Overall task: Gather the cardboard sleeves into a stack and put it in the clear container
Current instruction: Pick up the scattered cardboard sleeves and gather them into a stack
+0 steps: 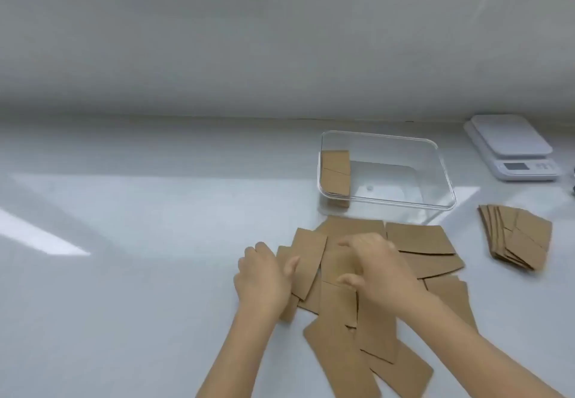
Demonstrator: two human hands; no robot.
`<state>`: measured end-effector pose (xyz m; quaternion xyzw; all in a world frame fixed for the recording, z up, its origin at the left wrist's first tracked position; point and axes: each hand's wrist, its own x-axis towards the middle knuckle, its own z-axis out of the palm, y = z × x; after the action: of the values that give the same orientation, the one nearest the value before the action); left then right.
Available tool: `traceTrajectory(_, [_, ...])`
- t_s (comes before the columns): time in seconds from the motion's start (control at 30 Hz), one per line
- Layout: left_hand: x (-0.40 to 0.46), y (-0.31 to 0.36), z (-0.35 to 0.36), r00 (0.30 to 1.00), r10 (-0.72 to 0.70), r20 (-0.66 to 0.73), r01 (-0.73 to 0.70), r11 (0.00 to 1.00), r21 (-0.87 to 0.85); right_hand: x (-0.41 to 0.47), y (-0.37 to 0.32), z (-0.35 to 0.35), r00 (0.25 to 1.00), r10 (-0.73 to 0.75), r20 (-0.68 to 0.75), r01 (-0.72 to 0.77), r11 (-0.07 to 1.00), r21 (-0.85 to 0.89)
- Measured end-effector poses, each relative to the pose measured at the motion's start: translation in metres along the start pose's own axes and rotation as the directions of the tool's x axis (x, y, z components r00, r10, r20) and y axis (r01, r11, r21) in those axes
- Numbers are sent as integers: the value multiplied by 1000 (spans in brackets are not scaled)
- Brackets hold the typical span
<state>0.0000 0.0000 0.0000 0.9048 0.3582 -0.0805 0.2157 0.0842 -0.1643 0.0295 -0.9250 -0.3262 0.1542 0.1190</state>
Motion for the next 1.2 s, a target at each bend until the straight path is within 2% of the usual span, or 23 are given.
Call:
traceTrajectory(0.1, [9, 4, 6, 999, -42, -4, 42, 994, 102, 9, -3, 9, 994, 39, 105, -34, 998, -44])
traceTrajectory(0.23, [14, 7, 10, 996, -72, 52, 66, 992, 106, 16, -5, 19, 988, 91, 126, -77, 991, -108])
traceTrajectory(0.37, [14, 7, 11, 992, -99, 76, 100, 995, -14, 25, -9, 20, 986, 97, 133, -77, 986, -151])
traceTrajectory(0.53, [15, 8, 9, 994, -78, 79, 84, 994, -65, 32, -11, 22, 985, 118, 126, -102, 987, -127])
traceTrajectory(0.67, [12, 7, 7, 999, 4, 44, 1, 994, -109, 30, -11, 21, 980, 159, 119, -148, 984, -97])
traceTrajectory(0.77, [8, 6, 5, 997, 80, 11, -74, 958, -277, 27, -13, 20, 986, 147, 76, -139, 986, -95])
traceTrajectory(0.83, [6, 2, 0, 990, 141, -14, -134, 905, -405, 23, -11, 17, 980, 171, 103, -171, 985, -7])
traceTrajectory(0.93, [5, -7, -10, 984, 170, -46, -169, 839, -517, 21, -1, 1, 958, 257, 125, -283, 909, 306])
traceTrajectory(1.07, [-2, -17, -29, 998, 61, 3, -39, 671, -740, 19, 8, -34, 965, 263, -11, -222, 833, 506])
traceTrajectory(1.1, [-4, -20, -32, 1000, 21, 22, 5, 601, -799, 16, 6, -44, 973, 230, 10, -201, 825, 528])
traceTrajectory(1.2, [-9, -23, -36, 993, -44, 111, 118, 246, -962, 4, -6, -60, 977, 41, 210, -144, 854, 500])
